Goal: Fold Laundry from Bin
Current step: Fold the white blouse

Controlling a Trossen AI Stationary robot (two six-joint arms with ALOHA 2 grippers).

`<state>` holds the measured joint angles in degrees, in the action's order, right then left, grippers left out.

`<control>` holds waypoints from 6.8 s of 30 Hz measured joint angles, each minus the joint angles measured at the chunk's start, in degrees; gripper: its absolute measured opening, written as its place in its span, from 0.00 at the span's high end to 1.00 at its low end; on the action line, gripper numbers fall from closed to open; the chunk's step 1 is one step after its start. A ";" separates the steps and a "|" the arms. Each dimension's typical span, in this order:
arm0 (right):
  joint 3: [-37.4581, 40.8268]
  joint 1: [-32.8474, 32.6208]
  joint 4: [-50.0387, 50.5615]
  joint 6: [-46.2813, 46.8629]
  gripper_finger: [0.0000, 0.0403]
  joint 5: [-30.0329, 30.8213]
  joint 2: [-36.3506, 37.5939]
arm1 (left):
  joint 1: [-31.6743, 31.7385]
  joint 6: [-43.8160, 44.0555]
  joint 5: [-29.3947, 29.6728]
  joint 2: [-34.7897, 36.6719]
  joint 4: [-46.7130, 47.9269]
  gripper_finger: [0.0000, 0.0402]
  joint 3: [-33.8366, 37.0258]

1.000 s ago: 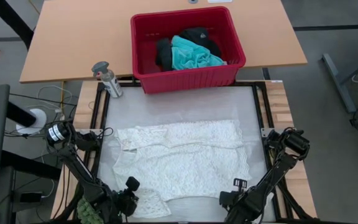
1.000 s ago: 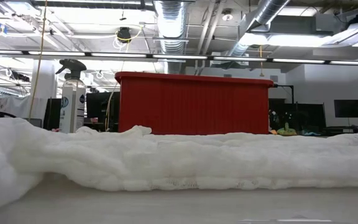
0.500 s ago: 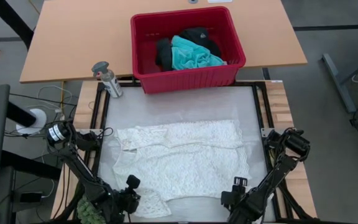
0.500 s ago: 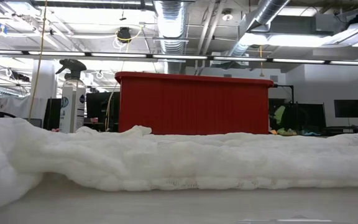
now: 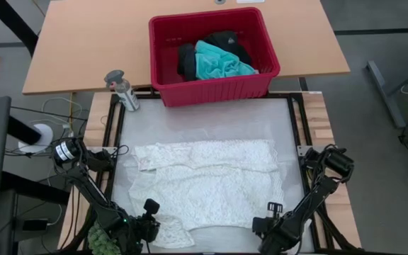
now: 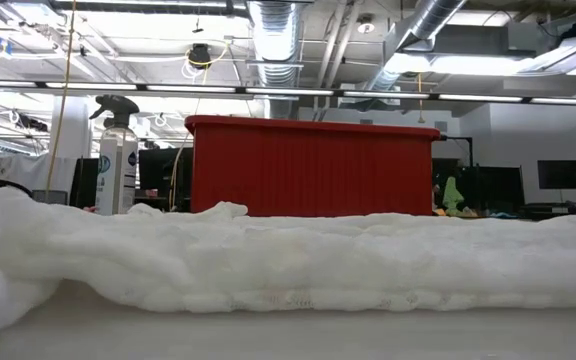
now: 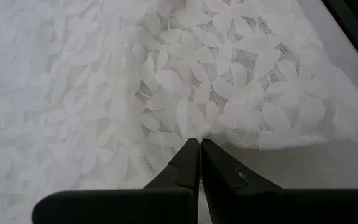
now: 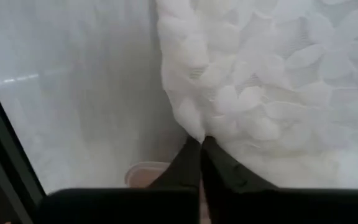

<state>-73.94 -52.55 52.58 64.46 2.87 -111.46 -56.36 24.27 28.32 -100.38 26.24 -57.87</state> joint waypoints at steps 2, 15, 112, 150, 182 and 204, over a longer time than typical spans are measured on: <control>-0.59 0.36 0.76 0.00 0.96 -0.17 -0.12 | 0.02 0.02 0.20 0.00 0.00 1.00 0.00; -5.83 1.75 6.41 -4.13 0.96 -1.11 -0.24 | 1.31 9.54 6.05 6.54 10.10 1.00 0.00; 7.75 43.56 24.61 -53.83 0.59 -5.35 7.26 | 30.84 20.66 6.90 25.83 27.04 1.00 9.57; 6.25 45.49 -15.60 -57.06 0.41 -2.68 20.05 | 31.08 35.75 -11.02 25.83 30.54 1.00 9.55; 4.91 43.27 -28.51 -57.45 0.41 -2.80 12.74 | 16.81 64.64 -0.81 32.48 35.45 0.64 8.06; 4.95 42.74 -35.65 -63.72 0.41 -1.95 12.79 | 7.44 81.50 -11.53 25.10 20.35 0.84 18.67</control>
<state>-68.99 -9.81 16.93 0.74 0.92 -98.67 -48.92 105.77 16.78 -75.28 46.59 -39.19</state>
